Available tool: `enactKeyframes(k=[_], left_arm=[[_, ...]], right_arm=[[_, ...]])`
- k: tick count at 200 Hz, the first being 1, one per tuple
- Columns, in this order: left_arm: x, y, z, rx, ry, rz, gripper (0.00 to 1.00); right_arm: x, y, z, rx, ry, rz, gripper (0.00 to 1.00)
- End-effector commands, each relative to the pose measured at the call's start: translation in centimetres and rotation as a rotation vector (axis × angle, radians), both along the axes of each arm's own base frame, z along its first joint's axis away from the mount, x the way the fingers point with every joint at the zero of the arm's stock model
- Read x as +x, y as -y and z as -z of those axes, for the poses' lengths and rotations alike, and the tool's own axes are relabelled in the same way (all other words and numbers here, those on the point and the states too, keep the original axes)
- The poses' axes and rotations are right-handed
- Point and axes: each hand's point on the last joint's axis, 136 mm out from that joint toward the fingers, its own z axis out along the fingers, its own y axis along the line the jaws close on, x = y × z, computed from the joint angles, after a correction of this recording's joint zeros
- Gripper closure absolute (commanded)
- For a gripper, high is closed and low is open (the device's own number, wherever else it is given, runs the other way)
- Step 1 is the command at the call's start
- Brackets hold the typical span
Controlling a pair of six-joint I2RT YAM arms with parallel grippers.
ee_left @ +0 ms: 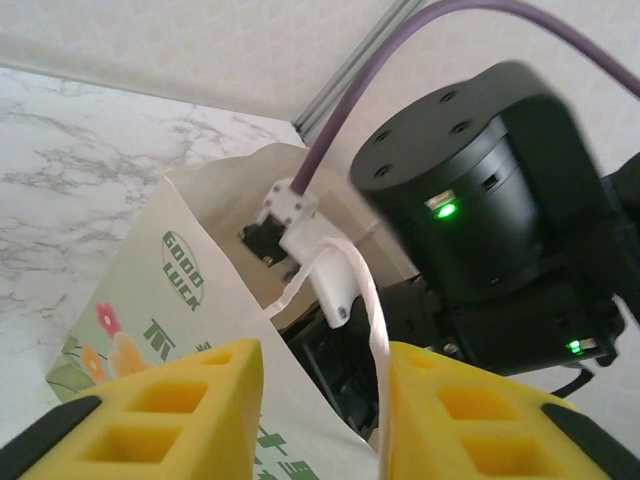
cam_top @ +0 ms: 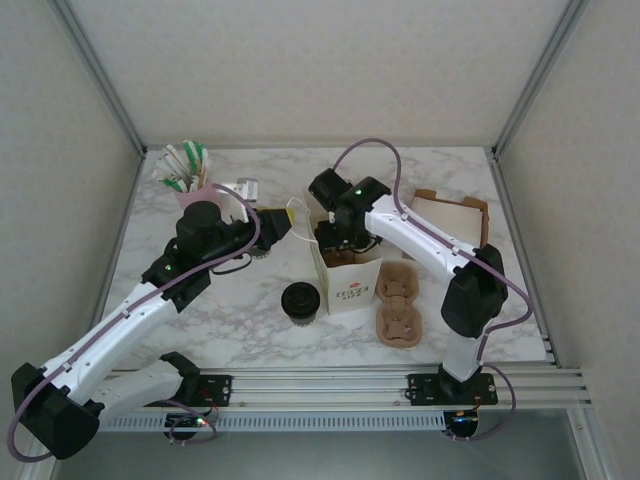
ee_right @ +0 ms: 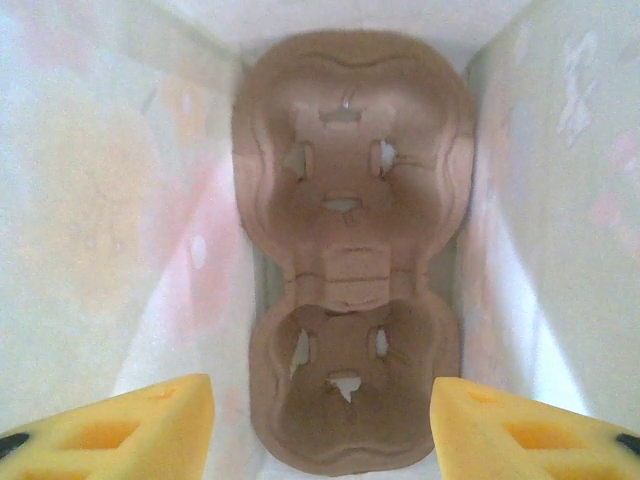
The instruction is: Pack the takeout coffee
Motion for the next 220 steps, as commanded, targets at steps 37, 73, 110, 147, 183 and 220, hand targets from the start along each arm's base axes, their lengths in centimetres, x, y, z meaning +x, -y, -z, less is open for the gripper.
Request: enactKeyframes(k=[37,73,110,147,183,220], left_arm=[[1.1,-0.3,-2.2,-0.009,0.057,-0.039,0.48],[1.5,-0.2,-3.0,0.003,0.08,-0.043,0.36],[1.5,-0.4,-3.8,0.009,0.098,-0.053,0.21],[1.1,-0.9,-4.4,0.005,0.111,-0.065,0.15],[1.0,-1.4,-4.3,0.013,0.113,-0.087,0.13],[0.8,-1.7,-4.5,0.004,0.118,-0.1,0.07]], right_arm=[[2.5,-0.1,-3.2,0.04,0.09,-0.006,0.4],[4.9,0.1,-3.9,0.07,0.134,0.016,0.4],[7.1,-0.5,-4.2,0.09,0.167,0.029,0.4],[9.1,-1.6,-4.4,0.109,0.204,0.041,0.4],[10.4,-2.3,-4.4,0.103,0.22,0.026,0.4],[10.8,-2.4,-4.8,0.091,0.227,0.0,0.4]])
